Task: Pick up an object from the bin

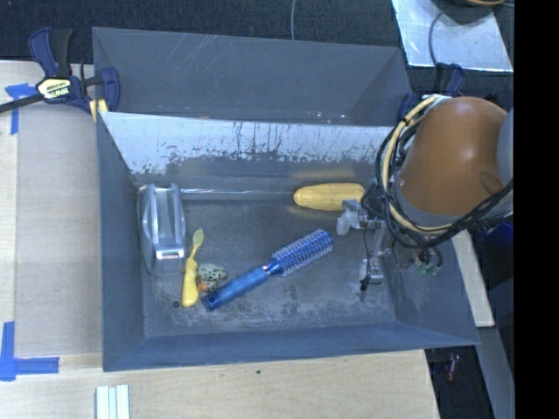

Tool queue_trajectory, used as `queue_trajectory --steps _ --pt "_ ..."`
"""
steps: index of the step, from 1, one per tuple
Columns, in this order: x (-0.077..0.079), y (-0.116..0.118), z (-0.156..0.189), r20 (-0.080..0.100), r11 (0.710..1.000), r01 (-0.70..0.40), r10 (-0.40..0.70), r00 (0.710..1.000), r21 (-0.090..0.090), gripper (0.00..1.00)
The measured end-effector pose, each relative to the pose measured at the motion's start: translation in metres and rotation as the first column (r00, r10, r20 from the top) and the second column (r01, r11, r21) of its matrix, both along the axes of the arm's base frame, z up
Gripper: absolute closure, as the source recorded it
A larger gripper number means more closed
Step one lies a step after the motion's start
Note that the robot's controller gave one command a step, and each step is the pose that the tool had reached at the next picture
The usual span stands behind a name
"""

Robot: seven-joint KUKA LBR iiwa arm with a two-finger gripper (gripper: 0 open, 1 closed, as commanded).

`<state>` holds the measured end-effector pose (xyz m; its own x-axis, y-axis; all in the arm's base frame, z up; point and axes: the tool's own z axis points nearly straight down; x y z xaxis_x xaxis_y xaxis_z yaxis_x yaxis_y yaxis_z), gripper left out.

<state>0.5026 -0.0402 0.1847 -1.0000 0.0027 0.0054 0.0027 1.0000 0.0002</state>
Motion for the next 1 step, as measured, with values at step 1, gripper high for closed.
queue_trajectory --steps 1 --pt "0.0020 0.0002 0.0043 0.009 1.000 -0.002 0.002 1.000 -0.001 0.00"
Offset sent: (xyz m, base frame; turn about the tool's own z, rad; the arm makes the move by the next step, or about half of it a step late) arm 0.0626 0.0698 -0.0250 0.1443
